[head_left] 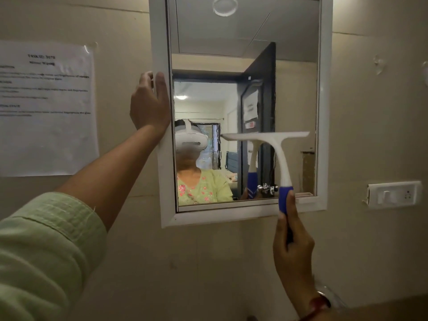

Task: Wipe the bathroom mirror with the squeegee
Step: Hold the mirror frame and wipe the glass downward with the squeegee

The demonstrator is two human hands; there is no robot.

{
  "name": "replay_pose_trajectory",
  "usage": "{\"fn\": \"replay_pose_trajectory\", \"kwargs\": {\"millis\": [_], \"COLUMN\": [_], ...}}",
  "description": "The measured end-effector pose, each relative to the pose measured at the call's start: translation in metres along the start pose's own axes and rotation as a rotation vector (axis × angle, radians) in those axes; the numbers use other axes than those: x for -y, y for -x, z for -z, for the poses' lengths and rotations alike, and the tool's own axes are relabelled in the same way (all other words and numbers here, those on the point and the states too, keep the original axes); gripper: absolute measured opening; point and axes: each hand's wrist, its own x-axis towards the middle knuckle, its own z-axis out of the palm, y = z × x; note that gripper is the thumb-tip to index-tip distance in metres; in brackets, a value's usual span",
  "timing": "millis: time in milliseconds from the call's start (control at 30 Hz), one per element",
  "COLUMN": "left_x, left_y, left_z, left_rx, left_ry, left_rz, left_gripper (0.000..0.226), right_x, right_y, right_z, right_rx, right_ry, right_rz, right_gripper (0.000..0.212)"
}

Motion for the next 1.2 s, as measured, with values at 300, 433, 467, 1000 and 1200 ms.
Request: {"fn": "replay_pose_trajectory", "kwargs": {"millis": [300, 433, 467, 1000, 1200], "left_x": [-0.001, -0.001, -0.001, 0.001, 0.002], "left_y": [0.002, 0.002, 0.002, 0.001, 0.0], "left_z": [0.0, 0.0, 0.0, -0.001, -0.003], "left_rx": [-0.005, -0.008, -0.005, -0.022, -0.024], "left_ry": [0.012, 0.017, 0.017, 0.011, 0.026], "left_rz": [-0.007, -0.002, -0.001, -0.008, -0.004], "left_gripper": [0.044, 0.043, 0.044, 0.046, 0.046], "right_x": [0.004, 0.006, 0.006, 0.007, 0.01], "right_y": [-0.009, 0.011, 0.025, 0.068, 0.046], "right_z": [0.0, 0.005, 0.007, 0.016, 0.015], "right_rx": [-0.027, 0.012, 0.034, 0.117, 0.075], "right_ry": [-0.019, 0.004, 0.004, -0.006, -0.008], "right_rz": [-0.035, -0.061, -0.078, -0.14, -0.12], "right_gripper": [0.048, 0.05, 0.051, 0.047, 0.049]}}
